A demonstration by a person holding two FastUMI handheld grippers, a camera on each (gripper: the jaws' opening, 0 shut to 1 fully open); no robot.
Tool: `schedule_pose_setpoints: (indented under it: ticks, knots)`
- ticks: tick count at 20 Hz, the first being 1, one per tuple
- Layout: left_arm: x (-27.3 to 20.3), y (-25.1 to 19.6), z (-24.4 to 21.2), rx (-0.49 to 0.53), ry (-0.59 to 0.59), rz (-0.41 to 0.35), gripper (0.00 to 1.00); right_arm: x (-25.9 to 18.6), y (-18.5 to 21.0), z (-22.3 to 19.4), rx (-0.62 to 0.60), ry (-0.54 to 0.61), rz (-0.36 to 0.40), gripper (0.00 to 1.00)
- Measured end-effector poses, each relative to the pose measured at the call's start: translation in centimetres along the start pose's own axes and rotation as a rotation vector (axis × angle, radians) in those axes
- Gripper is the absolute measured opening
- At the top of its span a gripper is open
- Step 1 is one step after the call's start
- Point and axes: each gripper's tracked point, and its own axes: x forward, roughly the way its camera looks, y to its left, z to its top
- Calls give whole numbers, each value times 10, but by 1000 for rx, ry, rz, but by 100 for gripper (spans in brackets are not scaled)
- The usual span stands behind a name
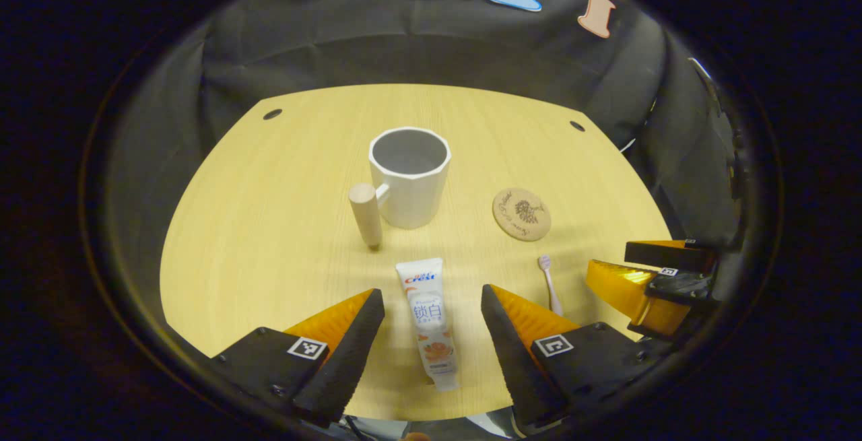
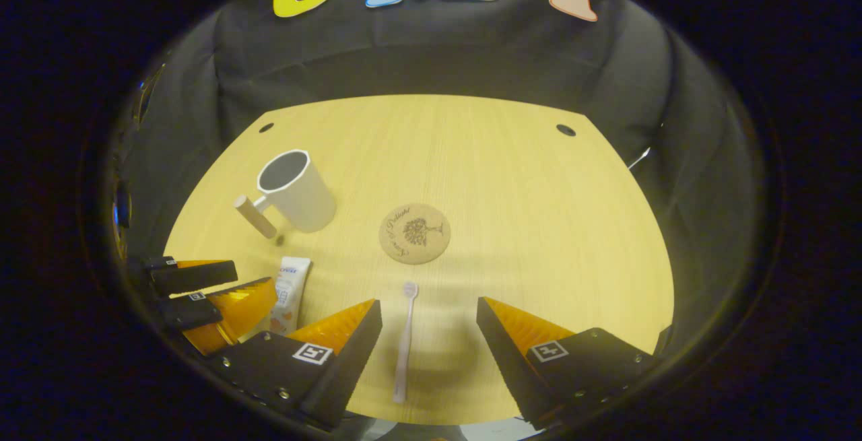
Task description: Put the toothbrush and toothpaste on the desktop into the cup, then pick up the cup and place it on the coaster on the desktop.
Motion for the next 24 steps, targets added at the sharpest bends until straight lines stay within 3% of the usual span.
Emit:
schedule_pose_setpoints:
  ticks: [8, 19, 21, 22, 23, 24]
  knots:
    - [33, 14, -33, -2, 119, 42, 96, 28, 10, -51, 14, 193, 21, 92]
    - [49, 23, -56, 27, 155, 96, 97, 39, 19, -81, -64, 293, 11, 94]
    - [49, 22, -54, 31, 147, 97, 97, 40, 20, -81, -60, 291, 11, 84]
    - [50, 22, -54, 33, 145, 97, 92, 44, 19, -84, -62, 303, 16, 75]
    - [51, 23, -53, 37, 138, 96, 82, 40, 20, -82, -45, 296, 15, 75]
    - [51, 22, -54, 39, 139, 93, 72, 42, 21, -83, -17, 298, 13, 51]
